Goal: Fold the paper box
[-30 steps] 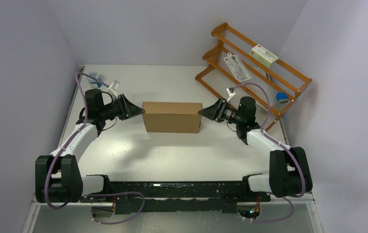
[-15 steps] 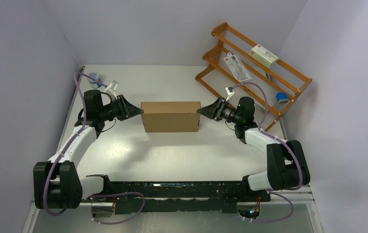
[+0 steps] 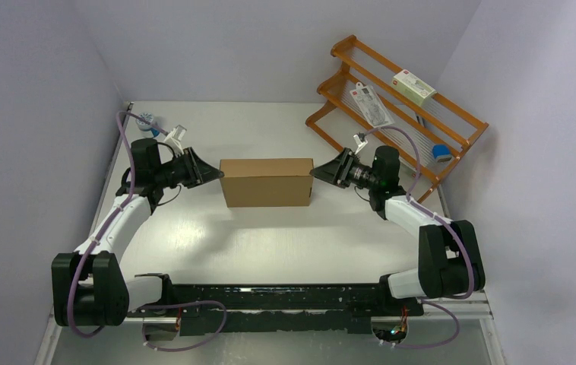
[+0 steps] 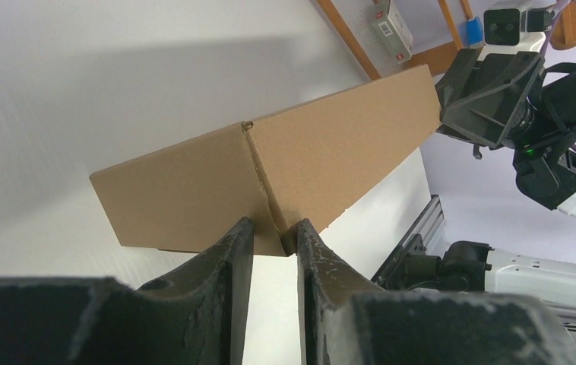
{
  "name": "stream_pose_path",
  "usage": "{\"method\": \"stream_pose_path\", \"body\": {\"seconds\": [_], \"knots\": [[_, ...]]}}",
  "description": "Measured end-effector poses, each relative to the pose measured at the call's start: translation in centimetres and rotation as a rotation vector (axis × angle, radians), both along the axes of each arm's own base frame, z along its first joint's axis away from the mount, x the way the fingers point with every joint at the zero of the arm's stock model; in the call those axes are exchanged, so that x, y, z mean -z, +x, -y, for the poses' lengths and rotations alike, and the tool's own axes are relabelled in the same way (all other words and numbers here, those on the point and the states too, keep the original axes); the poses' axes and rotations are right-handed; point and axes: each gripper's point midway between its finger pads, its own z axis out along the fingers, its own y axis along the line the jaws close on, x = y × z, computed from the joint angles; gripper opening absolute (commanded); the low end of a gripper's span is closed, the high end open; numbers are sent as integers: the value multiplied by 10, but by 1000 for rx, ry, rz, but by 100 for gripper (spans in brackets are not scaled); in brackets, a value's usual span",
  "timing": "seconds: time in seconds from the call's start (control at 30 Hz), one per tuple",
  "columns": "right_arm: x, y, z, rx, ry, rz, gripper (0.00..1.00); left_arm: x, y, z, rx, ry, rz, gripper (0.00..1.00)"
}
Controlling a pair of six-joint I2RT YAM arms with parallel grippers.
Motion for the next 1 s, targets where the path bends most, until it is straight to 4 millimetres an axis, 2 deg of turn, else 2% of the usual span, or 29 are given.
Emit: {"method": "stream_pose_path", "body": {"seconds": [0.07,0.17,0.43,0.5,0.7,0.8,1.0], "knots": [[2,0,-1,-7,7,-16,38,1,0,0,1,1,-1,18],[1,1,-2,-20,16,-23,26,1,0,0,1,2,0,14],[4,4,-2,-29,8,3,9,1,1,-1,-2,2,0,7],[4,4,-1,-28,3,10,12,1,0,-1,-2,2,2,7],[-2,-2,-2,-26,-26,34,34,-3,-4,-1,-2,5,14,13],[-4,-8,-1,-28,-42,32,42,-6,-5,-3,-16,20,25,14],[-2,-8,3,4,-66,3,45,-8,-3,-10,-53,46,39,16]]}}
